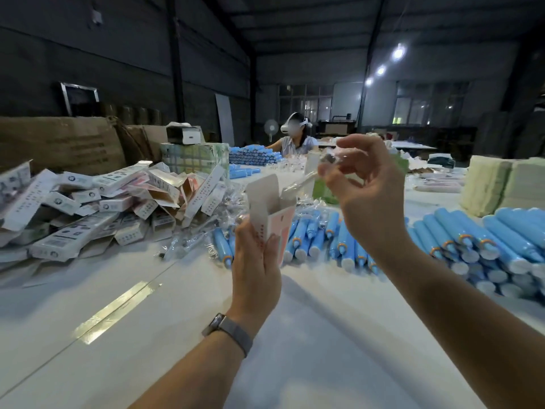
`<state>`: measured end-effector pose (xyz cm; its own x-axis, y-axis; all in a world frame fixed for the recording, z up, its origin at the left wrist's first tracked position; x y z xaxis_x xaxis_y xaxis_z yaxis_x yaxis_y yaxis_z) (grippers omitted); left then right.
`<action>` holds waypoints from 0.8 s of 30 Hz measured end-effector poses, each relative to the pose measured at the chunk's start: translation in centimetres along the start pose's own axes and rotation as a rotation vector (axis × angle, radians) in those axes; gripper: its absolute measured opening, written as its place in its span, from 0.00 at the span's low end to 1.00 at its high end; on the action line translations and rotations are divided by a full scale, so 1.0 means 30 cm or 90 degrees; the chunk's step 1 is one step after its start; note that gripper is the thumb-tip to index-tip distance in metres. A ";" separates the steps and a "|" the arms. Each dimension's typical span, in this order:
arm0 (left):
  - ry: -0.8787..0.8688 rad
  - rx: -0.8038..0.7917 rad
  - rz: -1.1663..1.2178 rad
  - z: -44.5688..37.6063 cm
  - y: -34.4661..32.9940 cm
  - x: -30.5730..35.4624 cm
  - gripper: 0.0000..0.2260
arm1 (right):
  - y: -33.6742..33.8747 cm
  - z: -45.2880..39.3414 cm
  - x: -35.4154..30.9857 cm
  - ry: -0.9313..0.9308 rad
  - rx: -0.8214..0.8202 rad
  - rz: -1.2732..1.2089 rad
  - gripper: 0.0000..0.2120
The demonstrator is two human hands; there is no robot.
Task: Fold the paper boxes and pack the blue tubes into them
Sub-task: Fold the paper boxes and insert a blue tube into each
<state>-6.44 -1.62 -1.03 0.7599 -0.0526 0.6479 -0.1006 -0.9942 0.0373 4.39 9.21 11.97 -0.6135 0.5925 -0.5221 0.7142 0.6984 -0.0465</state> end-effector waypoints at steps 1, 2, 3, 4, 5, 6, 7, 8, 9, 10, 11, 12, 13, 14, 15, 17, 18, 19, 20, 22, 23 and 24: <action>-0.003 -0.007 -0.001 0.003 -0.002 0.004 0.10 | -0.005 0.009 -0.003 0.005 -0.012 0.019 0.12; -0.004 -0.013 -0.001 0.007 -0.002 0.008 0.10 | -0.009 0.014 -0.005 0.014 -0.024 0.039 0.12; -0.006 -0.018 -0.001 0.011 -0.001 0.011 0.10 | -0.012 0.016 -0.006 0.034 -0.041 0.068 0.10; -0.008 -0.022 -0.003 0.013 0.001 0.013 0.10 | -0.014 0.017 -0.005 0.066 -0.057 0.104 0.09; -0.013 -0.024 -0.007 0.013 0.002 0.016 0.11 | -0.014 0.017 -0.001 0.107 -0.068 0.142 0.08; -0.020 -0.024 -0.012 0.012 0.003 0.020 0.12 | -0.014 0.017 0.005 0.143 -0.076 0.174 0.07; -0.029 -0.025 -0.015 0.011 0.002 0.023 0.12 | -0.013 0.016 0.011 0.166 -0.084 0.201 0.07; -0.040 -0.025 -0.018 0.011 0.001 0.027 0.12 | -0.013 0.015 0.020 0.180 -0.097 0.234 0.06; -0.052 -0.028 -0.020 0.012 -0.002 0.031 0.10 | -0.013 0.016 0.028 0.192 -0.119 0.281 0.06; -0.059 -0.034 -0.021 0.015 -0.006 0.035 0.09 | -0.015 0.019 0.039 0.206 -0.153 0.348 0.06; -0.062 -0.039 -0.020 0.018 -0.010 0.040 0.09 | -0.016 0.023 0.051 0.220 -0.193 0.419 0.06; -0.062 -0.041 -0.019 0.021 -0.012 0.044 0.09 | -0.016 0.027 0.060 0.222 -0.236 0.472 0.06; -0.060 -0.038 -0.016 0.023 -0.012 0.049 0.09 | -0.013 0.027 0.064 0.208 -0.276 0.498 0.09; -0.056 -0.034 -0.015 0.022 -0.010 0.055 0.10 | -0.008 0.025 0.064 0.187 -0.310 0.499 0.12; -0.048 -0.033 -0.013 0.021 -0.007 0.062 0.11 | -0.002 0.023 0.061 0.170 -0.336 0.482 0.14; -0.030 -0.039 -0.004 0.021 -0.003 0.071 0.12 | 0.007 0.026 0.057 0.155 -0.344 0.427 0.13; -0.022 -0.048 0.008 0.022 -0.004 0.074 0.11 | 0.011 0.033 0.061 0.138 -0.343 0.389 0.11; -0.013 -0.062 0.024 0.025 -0.008 0.074 0.11 | 0.012 0.044 0.066 0.104 -0.342 0.345 0.14; -0.006 -0.080 0.041 0.027 -0.014 0.076 0.13 | 0.011 0.058 0.073 0.054 -0.341 0.287 0.19; -0.005 -0.120 0.074 0.030 -0.019 0.084 0.18 | 0.002 0.089 0.088 -0.056 -0.343 0.156 0.24; -0.008 -0.135 0.095 0.030 -0.017 0.089 0.20 | -0.001 0.103 0.095 -0.093 -0.348 0.099 0.25; -0.006 -0.145 0.116 0.027 -0.012 0.094 0.22 | -0.002 0.113 0.103 -0.113 -0.348 0.056 0.26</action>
<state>-3.72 -1.48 0.17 0.7217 -0.2307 0.6526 -0.3769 -0.9218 0.0910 3.60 9.65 7.48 -0.4597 0.6141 -0.6415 0.4530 0.7834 0.4254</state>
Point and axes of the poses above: each hand's wrist, its own z-axis away from the middle knuckle, its own y-axis out of the back of the hand, x = y × z, the point moved 2 cm from there along -z, towards the middle knuckle
